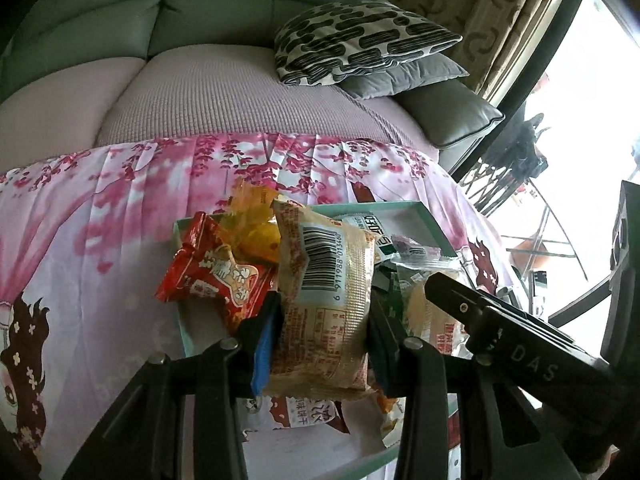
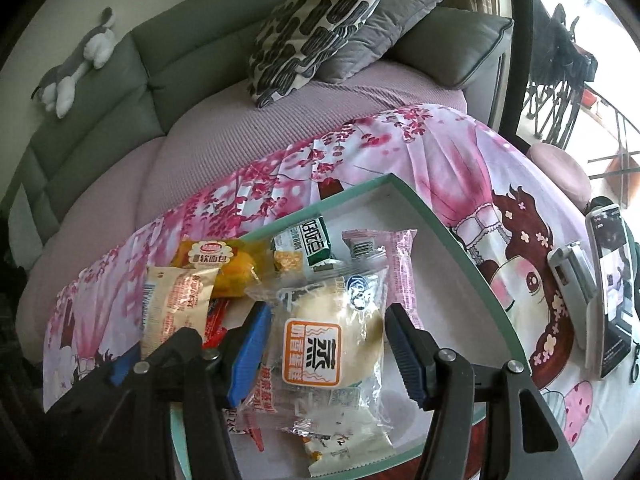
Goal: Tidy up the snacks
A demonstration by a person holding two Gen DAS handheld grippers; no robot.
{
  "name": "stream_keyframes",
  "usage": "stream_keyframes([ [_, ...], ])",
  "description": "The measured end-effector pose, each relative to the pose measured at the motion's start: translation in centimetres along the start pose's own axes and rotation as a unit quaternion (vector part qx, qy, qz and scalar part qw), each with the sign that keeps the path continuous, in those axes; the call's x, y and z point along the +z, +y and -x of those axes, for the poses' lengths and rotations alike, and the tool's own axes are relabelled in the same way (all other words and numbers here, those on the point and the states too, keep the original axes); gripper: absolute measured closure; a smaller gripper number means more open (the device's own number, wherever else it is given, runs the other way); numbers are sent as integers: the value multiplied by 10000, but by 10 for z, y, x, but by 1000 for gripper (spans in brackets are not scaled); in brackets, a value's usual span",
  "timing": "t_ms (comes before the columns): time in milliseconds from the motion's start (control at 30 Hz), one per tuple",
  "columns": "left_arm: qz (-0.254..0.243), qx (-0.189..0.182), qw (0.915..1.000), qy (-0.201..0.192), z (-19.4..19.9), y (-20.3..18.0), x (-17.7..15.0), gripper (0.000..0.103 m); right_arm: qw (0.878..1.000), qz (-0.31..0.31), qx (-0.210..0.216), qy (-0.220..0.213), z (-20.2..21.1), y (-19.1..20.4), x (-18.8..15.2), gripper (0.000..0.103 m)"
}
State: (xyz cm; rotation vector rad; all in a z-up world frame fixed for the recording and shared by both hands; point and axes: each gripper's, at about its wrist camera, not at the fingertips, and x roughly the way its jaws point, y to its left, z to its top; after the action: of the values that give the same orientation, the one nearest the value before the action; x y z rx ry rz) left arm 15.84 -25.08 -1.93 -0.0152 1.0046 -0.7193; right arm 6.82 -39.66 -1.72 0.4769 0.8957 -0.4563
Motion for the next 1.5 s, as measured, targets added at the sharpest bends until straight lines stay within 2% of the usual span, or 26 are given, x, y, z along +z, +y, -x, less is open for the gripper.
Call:
stream_keyframes([
  [100, 118, -95, 9999, 61, 0, 3, 0, 60, 10000, 7, 0, 22, -1, 0, -1, 40],
  [233, 265, -189, 9994, 87, 2, 8, 0, 52, 10000, 16, 13, 40, -1, 0, -1, 40],
  [367, 343, -299, 9990, 15, 12, 9, 1, 51, 9999, 88, 26, 105, -3, 4, -2, 40],
  [433, 363, -236, 9991, -22, 17, 11, 2, 45, 9998, 122, 16, 131, -3, 5, -2, 38],
  [500, 396, -67, 9992, -50, 23, 15, 1, 41, 9997, 187, -39, 154, -3, 8, -3, 34],
  [567, 410, 103, 9991, -66, 27, 20, 1, 40, 9994, 245, -154, 165, -4, 9, -4, 23],
  [667, 503, 410, 9979, -84, 31, 32, 0, 35, 9993, 270, -199, 190, -5, 10, -5, 17],
  [833, 722, 749, 9944, -184, 38, 56, -4, 20, 9987, 407, -279, 149, -5, 13, -7, 0],
  [1000, 892, 1092, 9896, -301, 43, 74, -7, 11, 9982, 533, -255, 140, -5, 18, -9, 0],
  [1100, 876, 1281, 9871, -402, 48, 81, -9, 10, 9977, 620, -265, 112, -5, 23, -10, 0],
  [1200, 798, 1518, 9837, -538, 53, 85, -11, 2, 9972, 704, -252, 86, -4, 28, -12, 0],
  [1333, 624, 1819, 9782, -780, 63, 87, -16, 0, 9959, 867, -242, 94, -4, 36, -16, 0],
  [1500, 515, 2088, 9724, -900, 76, 92, -27, 0, 9945, 1020, -208, 94, 1, 45, -22, 0],
])
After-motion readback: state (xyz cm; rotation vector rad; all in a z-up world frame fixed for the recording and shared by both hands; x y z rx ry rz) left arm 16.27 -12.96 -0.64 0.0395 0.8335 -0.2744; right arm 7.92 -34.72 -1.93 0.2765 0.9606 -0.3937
